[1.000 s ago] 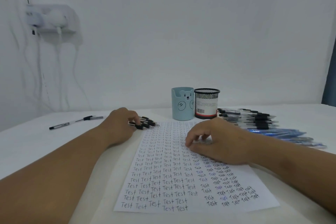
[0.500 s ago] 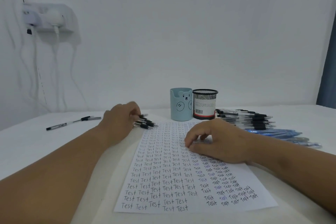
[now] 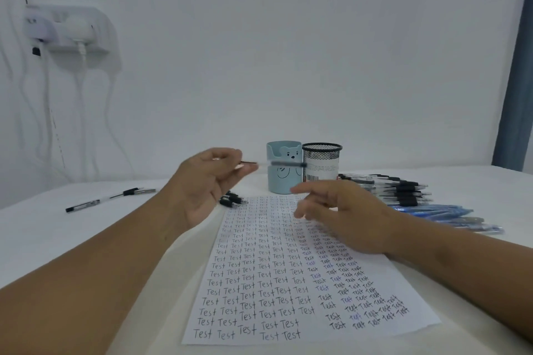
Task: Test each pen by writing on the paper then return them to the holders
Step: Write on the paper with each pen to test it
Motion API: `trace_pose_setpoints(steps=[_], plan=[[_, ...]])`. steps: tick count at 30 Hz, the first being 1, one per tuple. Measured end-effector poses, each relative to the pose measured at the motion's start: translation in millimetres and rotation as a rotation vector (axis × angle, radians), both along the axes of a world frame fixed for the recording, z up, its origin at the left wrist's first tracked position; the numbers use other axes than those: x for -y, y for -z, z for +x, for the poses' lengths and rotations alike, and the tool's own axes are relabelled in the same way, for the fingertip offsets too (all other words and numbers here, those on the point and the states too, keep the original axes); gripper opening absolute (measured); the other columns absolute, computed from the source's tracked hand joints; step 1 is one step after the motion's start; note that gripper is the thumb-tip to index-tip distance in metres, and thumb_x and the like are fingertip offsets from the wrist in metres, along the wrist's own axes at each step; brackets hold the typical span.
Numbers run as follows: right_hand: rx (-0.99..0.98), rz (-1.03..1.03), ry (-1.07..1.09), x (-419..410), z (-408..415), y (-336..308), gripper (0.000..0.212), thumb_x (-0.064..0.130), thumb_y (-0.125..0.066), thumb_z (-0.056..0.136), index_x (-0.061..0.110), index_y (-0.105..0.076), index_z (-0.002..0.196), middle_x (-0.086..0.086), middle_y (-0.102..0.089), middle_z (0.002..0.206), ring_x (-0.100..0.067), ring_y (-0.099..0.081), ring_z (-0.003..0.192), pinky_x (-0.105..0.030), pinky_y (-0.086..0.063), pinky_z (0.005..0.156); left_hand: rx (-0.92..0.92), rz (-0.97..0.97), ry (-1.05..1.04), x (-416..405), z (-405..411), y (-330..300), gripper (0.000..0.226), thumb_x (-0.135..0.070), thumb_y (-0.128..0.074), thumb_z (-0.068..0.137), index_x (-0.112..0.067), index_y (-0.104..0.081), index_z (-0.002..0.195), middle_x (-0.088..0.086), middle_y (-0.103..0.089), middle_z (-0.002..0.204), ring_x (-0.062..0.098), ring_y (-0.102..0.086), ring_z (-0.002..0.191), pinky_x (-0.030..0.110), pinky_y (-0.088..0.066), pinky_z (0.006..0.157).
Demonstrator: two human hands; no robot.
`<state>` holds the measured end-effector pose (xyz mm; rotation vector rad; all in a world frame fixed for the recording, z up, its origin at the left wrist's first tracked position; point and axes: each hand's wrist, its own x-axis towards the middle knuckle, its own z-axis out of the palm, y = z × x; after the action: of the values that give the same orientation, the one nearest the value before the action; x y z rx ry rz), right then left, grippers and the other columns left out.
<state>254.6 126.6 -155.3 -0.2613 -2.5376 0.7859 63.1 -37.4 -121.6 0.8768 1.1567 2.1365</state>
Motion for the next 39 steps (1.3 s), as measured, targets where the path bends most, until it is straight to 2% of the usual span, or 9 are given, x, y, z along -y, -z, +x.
trace_pose_setpoints(steps=[4,8,12,15,18,22,28,33,39], plan=[[-0.241,-0.136,0.075,-3.0,-3.8,-2.1,0.024,0.032,-0.05,0.104,0.027,-0.073,0.107,0.003,-0.076,0.089,-0.017,-0.069,0.08,-0.047,-0.055,0.089,-0.419,-0.265,0.016,-7.8,11.6,10.6,0.021,-0.013,-0.077,0.07,-0.003,-0.07,0.088,0.015,-0.076,0.083,0.025,-0.075,0.08,0.025,-0.06,0.07],[-0.35,-0.385,0.039,-0.6,-3.2,-10.3,0.025,0.025,-0.05,0.104,0.017,-0.074,0.106,-0.009,-0.074,0.08,-0.022,-0.06,0.061,-0.038,-0.052,0.069,-0.892,-0.469,-0.047,-12.1,16.9,19.2,0.011,-0.024,-0.077,0.085,-0.026,-0.078,0.096,0.002,-0.076,0.084,0.013,-0.07,0.077,0.036,-0.058,0.08],[-0.293,-0.857,-0.069,2.7,-5.1,-19.4,0.048,0.04,-0.043,0.103,0.003,-0.064,0.124,-0.016,-0.07,0.079,-0.025,-0.057,0.058,-0.033,-0.051,0.064,-0.932,-0.432,-0.093,-16.6,21.7,20.5,0.008,-0.024,-0.072,0.092,-0.027,-0.079,0.094,-0.006,-0.074,0.082,0.014,-0.07,0.07,0.054,-0.059,0.082],[-0.258,-1.01,-0.15,2.5,-4.2,-23.0,0.061,0.047,-0.05,0.09,-0.001,-0.065,0.123,-0.015,-0.07,0.081,-0.025,-0.058,0.057,-0.031,-0.052,0.062,-0.957,-0.413,-0.106,-20.2,21.8,22.4,0.009,-0.021,-0.071,0.093,-0.026,-0.078,0.093,-0.01,-0.073,0.079,0.012,-0.069,0.067,0.048,-0.06,0.078],[-0.259,-1.046,-0.188,-0.6,-3.9,-23.7,0.047,0.043,-0.052,0.087,0.005,-0.076,0.103,-0.013,-0.071,0.081,-0.024,-0.058,0.058,-0.03,-0.052,0.063,-0.992,-0.398,-0.127,-22.9,21.3,27.0,0.016,-0.015,-0.072,0.093,-0.029,-0.076,0.088,-0.005,-0.075,0.082,0.015,-0.069,0.069,0.035,-0.057,0.073],[-0.238,-1.032,-0.232,-1.6,-5.5,-20.5,0.039,0.037,-0.057,0.086,0.007,-0.075,0.103,-0.012,-0.071,0.081,-0.022,-0.061,0.06,-0.03,-0.054,0.064,-1.006,-0.421,-0.1,-22.0,20.0,35.9,0.015,-0.013,-0.071,0.093,-0.026,-0.076,0.089,0.004,-0.074,0.081,0.024,-0.069,0.078,0.045,-0.058,0.082],[-0.26,-0.846,-0.179,1.8,-10.7,-13.7,0.071,0.065,-0.055,0.075,0.006,-0.068,0.112,-0.015,-0.072,0.087,-0.023,-0.062,0.063,-0.034,-0.054,0.068,-1.003,-0.353,-0.109,-27.6,23.7,32.5,0.01,-0.022,-0.068,0.095,-0.026,-0.077,0.093,-0.011,-0.066,0.073,0.003,-0.056,0.069,0.025,-0.046,0.073],[-0.32,-0.691,-0.163,2.6,-12.2,-7.9,0.022,0.02,-0.082,0.073,0.008,-0.064,0.081,-0.006,-0.061,0.065,-0.02,-0.055,0.057,-0.03,-0.05,0.061,-1.022,-0.371,-0.083,-24.5,35.4,28.3,0.018,-0.036,-0.07,0.088,-0.031,-0.078,0.102,-0.012,-0.076,0.092,-0.002,-0.066,0.082,0.019,-0.051,0.08],[-0.402,-0.819,-0.071,-5.7,-6.4,-13.5,0.026,0.0,-0.057,0.091,0.015,-0.059,0.069,-0.003,-0.046,0.048,-0.022,-0.044,0.044,-0.032,-0.042,0.055,-0.928,-0.451,0.015,-17.6,26.5,30.1,0.041,-0.057,-0.047,0.089,-0.036,-0.077,0.107,-0.011,-0.075,0.102,0.008,-0.065,0.108,0.046,-0.047,0.105]])
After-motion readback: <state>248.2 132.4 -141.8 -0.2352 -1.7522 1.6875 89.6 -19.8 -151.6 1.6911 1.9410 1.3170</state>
